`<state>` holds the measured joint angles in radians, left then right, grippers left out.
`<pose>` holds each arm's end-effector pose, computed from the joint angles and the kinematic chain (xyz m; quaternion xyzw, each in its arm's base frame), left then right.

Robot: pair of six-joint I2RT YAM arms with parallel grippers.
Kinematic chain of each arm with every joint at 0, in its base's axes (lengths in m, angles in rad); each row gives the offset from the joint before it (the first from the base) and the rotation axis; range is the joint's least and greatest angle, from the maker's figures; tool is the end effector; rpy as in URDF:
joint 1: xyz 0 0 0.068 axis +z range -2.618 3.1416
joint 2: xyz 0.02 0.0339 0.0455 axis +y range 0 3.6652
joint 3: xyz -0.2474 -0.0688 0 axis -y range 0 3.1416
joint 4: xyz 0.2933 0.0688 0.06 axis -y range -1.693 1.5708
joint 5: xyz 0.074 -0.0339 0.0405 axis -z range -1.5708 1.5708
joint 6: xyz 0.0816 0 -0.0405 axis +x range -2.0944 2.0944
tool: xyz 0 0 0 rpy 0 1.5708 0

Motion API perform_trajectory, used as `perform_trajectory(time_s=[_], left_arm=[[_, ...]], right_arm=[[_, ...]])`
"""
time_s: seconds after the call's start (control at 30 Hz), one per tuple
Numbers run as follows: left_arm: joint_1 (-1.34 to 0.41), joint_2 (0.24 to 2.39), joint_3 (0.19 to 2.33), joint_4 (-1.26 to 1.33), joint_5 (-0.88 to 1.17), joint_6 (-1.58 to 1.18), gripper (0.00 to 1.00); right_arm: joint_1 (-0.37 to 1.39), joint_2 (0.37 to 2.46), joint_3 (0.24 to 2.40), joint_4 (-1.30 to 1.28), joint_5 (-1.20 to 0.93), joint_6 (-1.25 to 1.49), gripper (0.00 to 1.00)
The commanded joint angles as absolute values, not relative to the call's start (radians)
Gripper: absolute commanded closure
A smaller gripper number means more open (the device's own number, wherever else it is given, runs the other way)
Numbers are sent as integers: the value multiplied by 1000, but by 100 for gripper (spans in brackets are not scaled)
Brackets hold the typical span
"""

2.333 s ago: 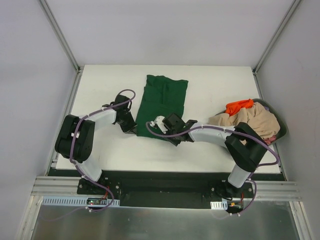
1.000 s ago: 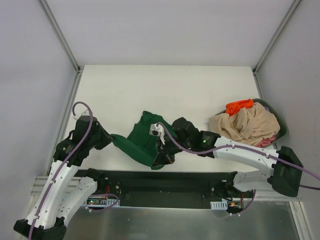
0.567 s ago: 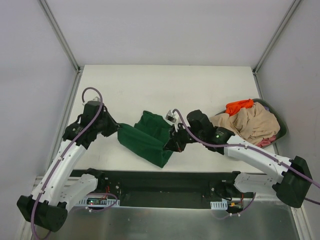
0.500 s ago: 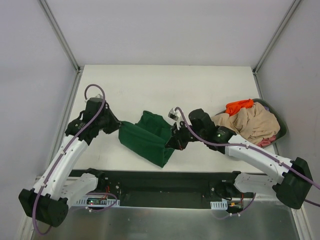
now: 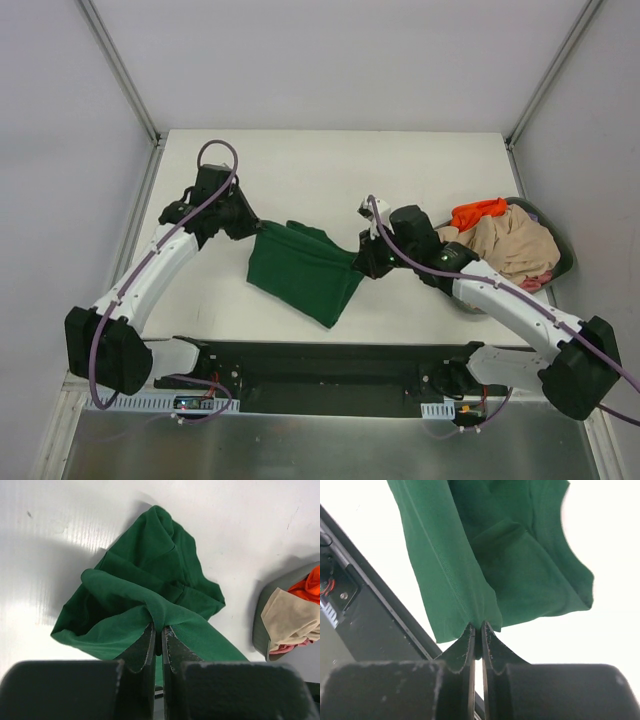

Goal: Fold and stack the t-shirts
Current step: Fold the long partially folded tshirt into a neat square

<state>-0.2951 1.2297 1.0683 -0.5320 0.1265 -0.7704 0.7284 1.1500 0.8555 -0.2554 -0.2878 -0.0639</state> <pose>0.3372 -0.1133 0.2597 -0.1866 0.8844 -0.2646 0.3361 0.2434 0.2482 0.2320 -0.3978 0.7696 0.2760 0.4163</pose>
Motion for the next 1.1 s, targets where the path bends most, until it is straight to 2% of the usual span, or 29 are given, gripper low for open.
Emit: perform_trajectory(time_s=[0.0, 0.53, 0.87, 0.93, 0.97, 1.0, 1.03, 1.07], left_arm=[[-287, 1304, 1153, -451, 67, -727, 100], [-287, 1689, 1367, -428, 143, -684, 100], [-288, 1853, 1449, -429, 158, -693, 100], [-288, 1884, 1469, -431, 178, -686, 100], [-288, 1896, 1476, -430, 181, -687, 100], [-288, 1905, 1480, -430, 183, -687, 92], [-288, 1907, 1483, -430, 190, -683, 81], [-288, 1905, 1485, -430, 196, -681, 58]], right_arm=[[690, 1178, 903, -331, -218, -89, 97], [594, 1307, 931, -314, -175, -101, 97], [549, 1420, 936, -272, -166, -74, 96], [545, 1437, 940, -267, -155, -68, 92], [542, 1446, 945, -265, -144, -66, 87], [538, 1450, 948, -267, -131, -64, 79], [538, 1454, 953, -270, -109, -57, 74], [537, 1453, 962, -284, -91, -57, 62]])
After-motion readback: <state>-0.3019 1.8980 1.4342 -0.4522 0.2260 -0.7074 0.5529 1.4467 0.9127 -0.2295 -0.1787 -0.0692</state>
